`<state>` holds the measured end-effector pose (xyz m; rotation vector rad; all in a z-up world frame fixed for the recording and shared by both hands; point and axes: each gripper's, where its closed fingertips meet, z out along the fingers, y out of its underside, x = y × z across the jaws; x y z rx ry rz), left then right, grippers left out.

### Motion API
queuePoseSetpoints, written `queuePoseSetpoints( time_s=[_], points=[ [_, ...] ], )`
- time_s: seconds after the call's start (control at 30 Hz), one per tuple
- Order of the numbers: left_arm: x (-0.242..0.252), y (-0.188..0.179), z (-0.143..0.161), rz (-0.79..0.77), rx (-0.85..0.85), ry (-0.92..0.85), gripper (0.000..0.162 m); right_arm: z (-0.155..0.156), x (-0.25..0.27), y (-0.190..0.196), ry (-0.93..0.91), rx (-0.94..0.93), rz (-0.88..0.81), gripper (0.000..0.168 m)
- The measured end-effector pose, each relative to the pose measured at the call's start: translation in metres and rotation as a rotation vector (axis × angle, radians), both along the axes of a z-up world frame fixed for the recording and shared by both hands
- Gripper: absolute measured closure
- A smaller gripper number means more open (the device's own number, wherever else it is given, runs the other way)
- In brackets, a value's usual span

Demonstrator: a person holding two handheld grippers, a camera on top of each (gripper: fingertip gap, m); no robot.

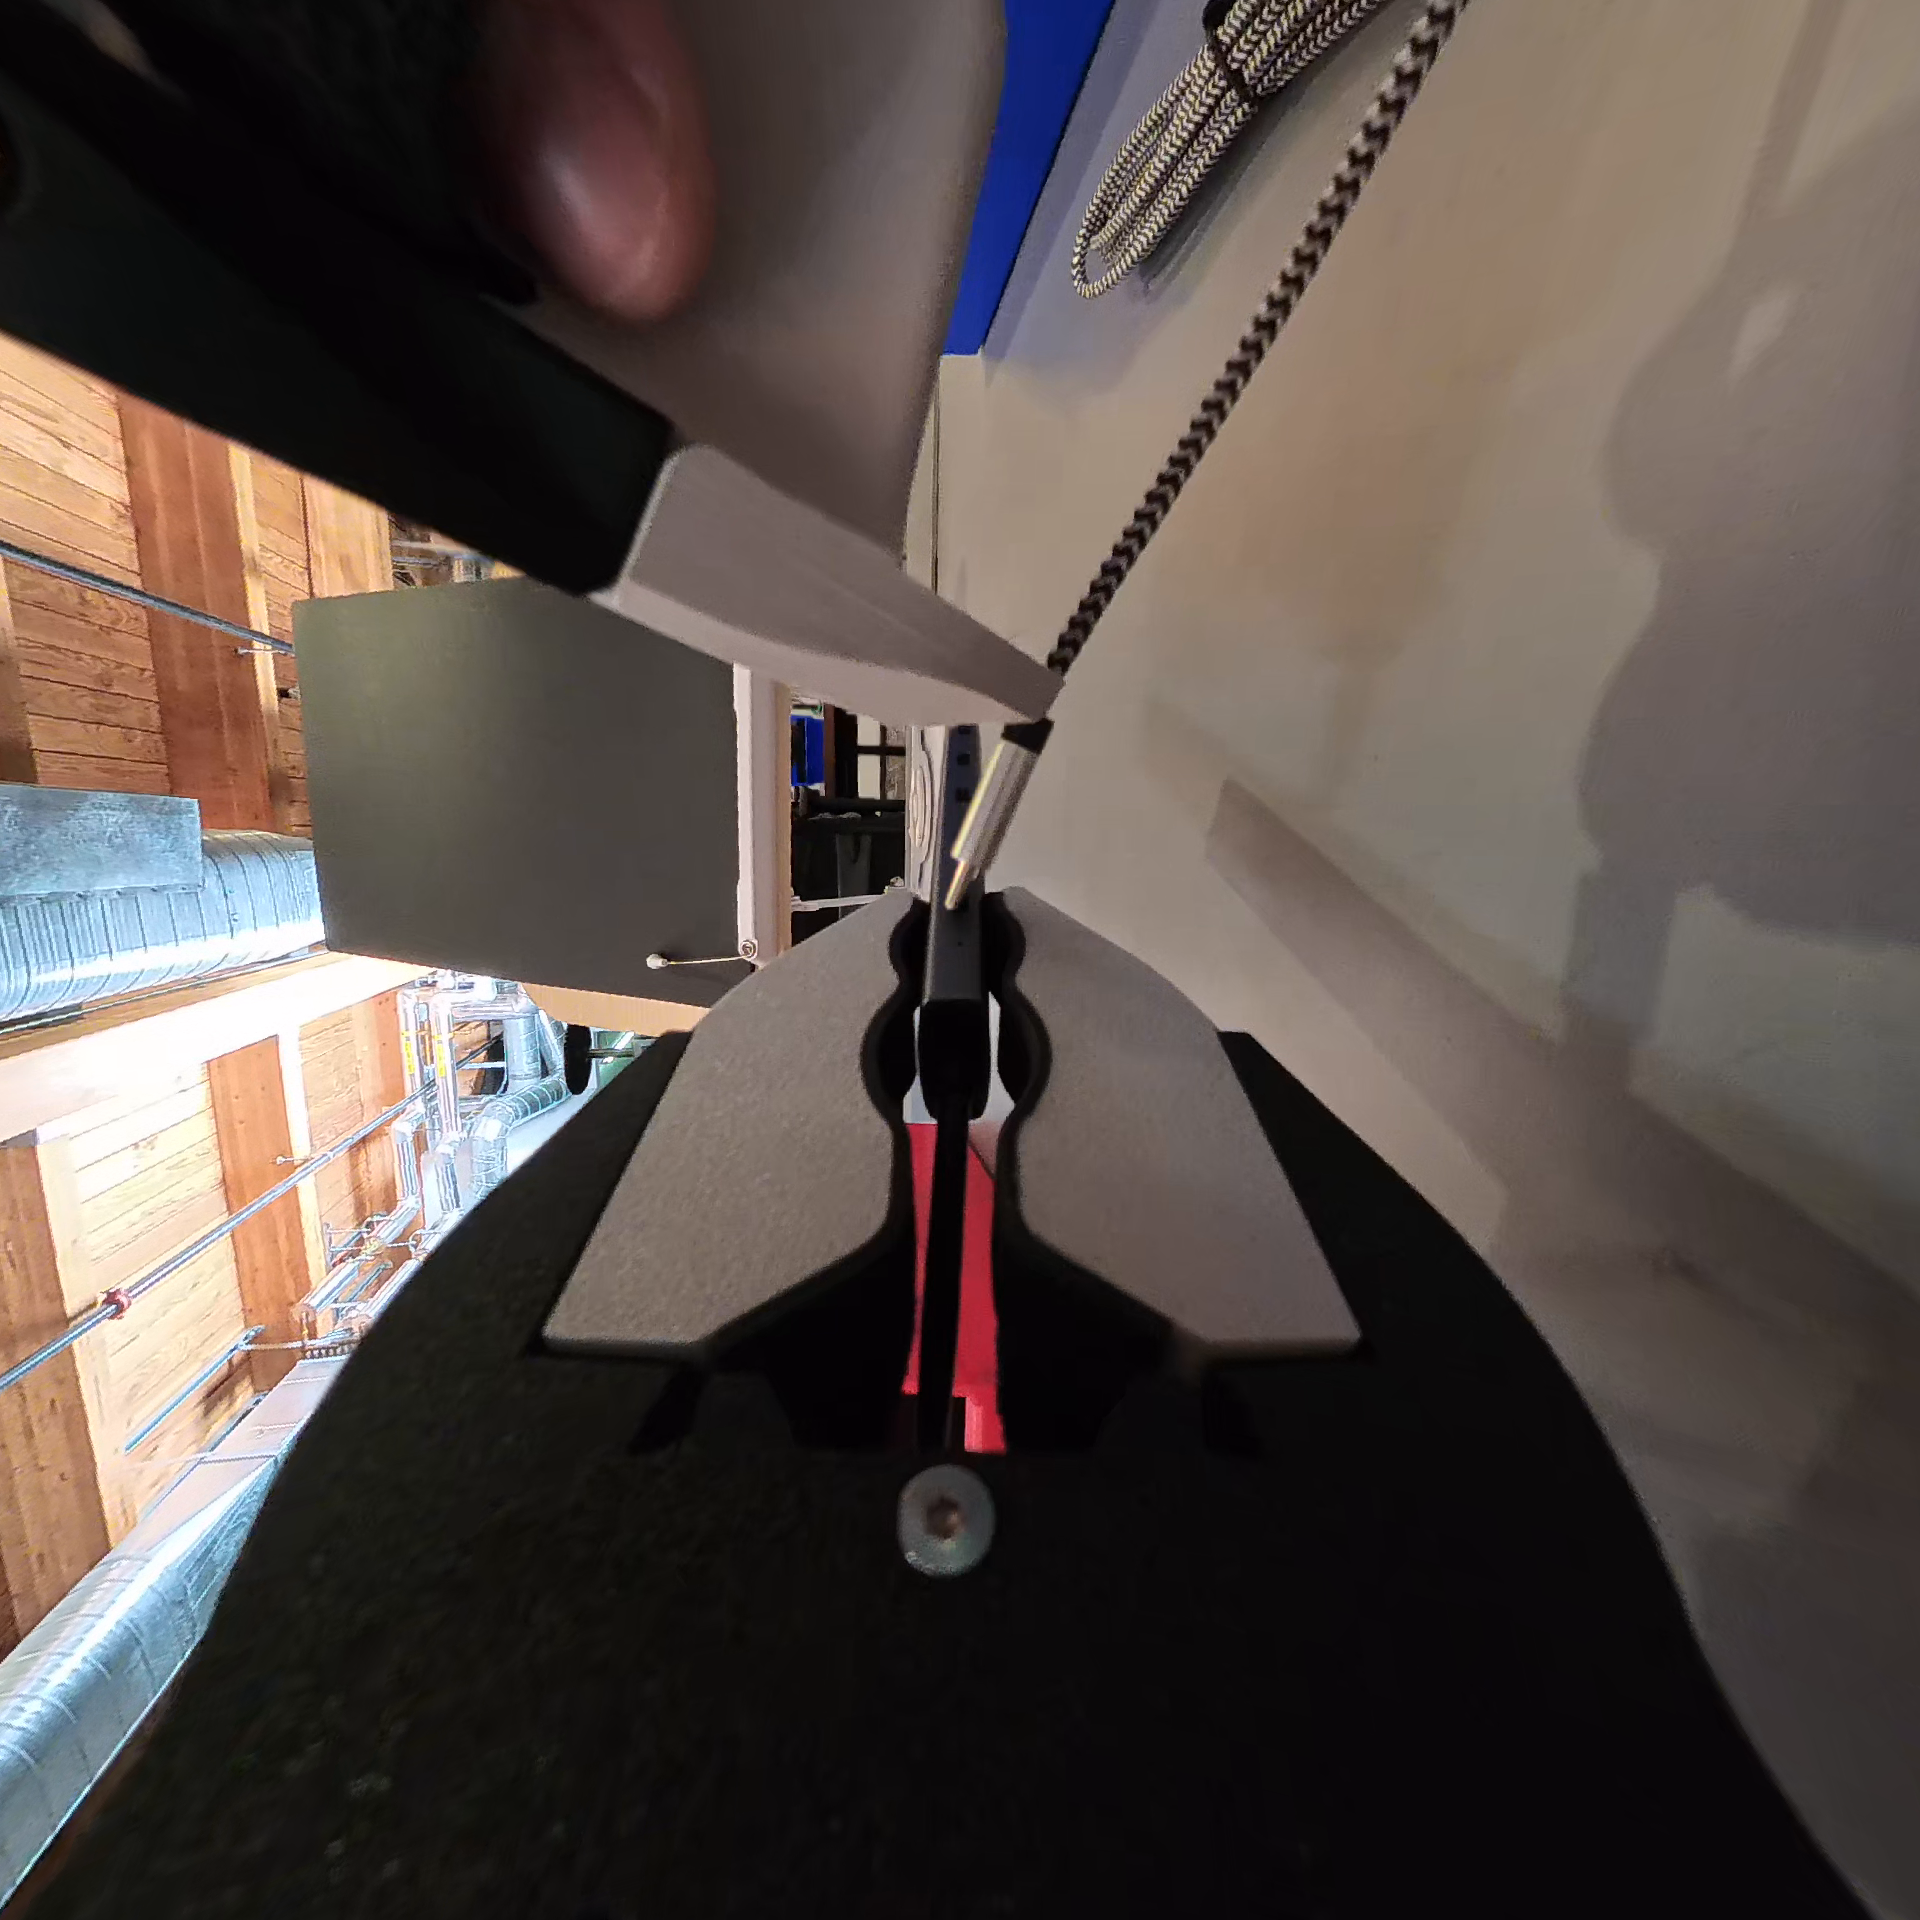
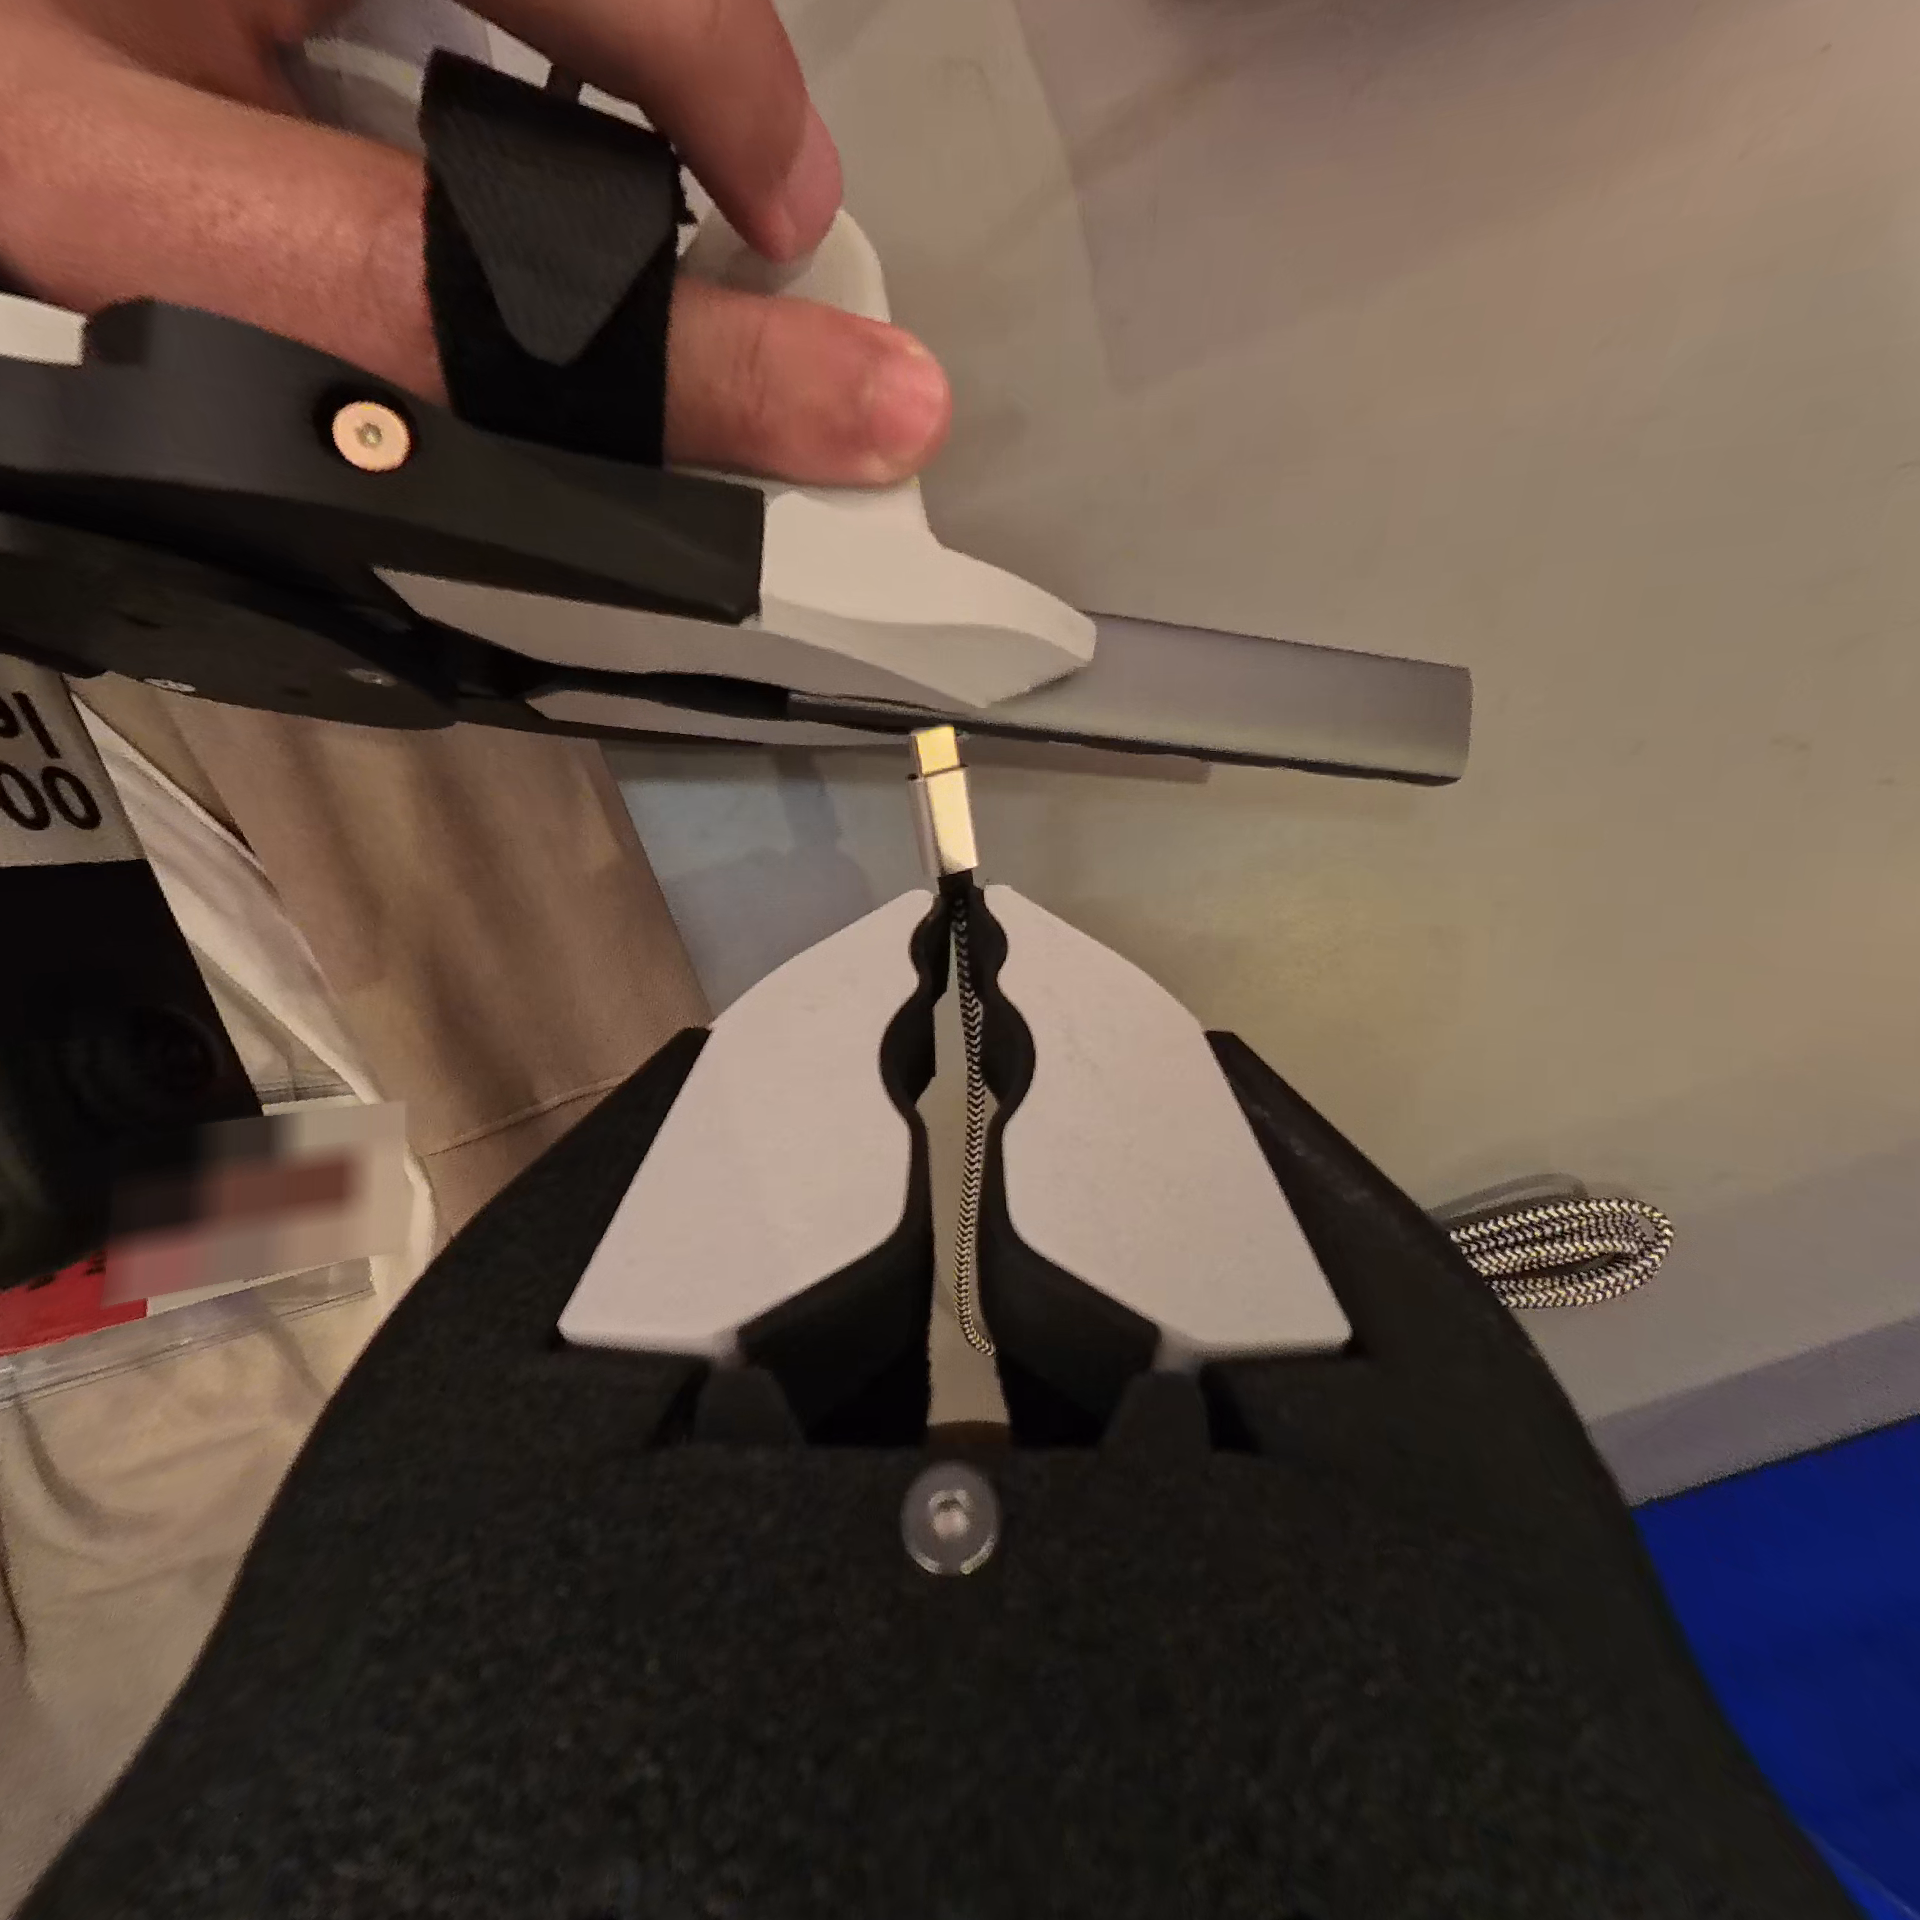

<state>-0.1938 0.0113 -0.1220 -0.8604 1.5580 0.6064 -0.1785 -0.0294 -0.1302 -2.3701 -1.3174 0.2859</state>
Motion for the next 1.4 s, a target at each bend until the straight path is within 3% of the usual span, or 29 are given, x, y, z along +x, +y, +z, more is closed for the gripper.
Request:
queuePoseSetpoints(
  time_s=[0.43, 0.77, 0.97, 1.2, 1.3, 1.4],
  points=[
    [-0.003, 0.005, 0.002, 0.048, 0.047, 0.029, 0.153, 0.007, -0.001, 0.002, -0.019, 0.056, -0.004, 0.166],
    [-0.020, 0.020, 0.002, 0.131, 0.028, 0.031, 0.153, -0.015, 0.012, 0.027, -0.090, 0.142, -0.043, 0.166],
    [-0.062, 0.030, -0.003, 0.206, -0.036, 0.011, 0.152, -0.056, 0.005, 0.034, 0.095, 0.066, -0.013, 0.162],
    [-0.082, 0.034, 0.008, 0.201, -0.109, -0.113, 0.152, -0.037, 0.007, 0.024, 0.385, 0.072, -0.044, 0.146],
    [-0.076, 0.028, 0.008, 0.160, -0.112, -0.121, 0.153, -0.033, 0.011, 0.023, 0.353, 0.233, -0.066, 0.156],
    [-0.066, 0.022, 0.005, 0.120, -0.125, -0.117, 0.153, -0.054, 0.016, 0.023, 0.262, 0.189, -0.075, 0.151]
  ],
)
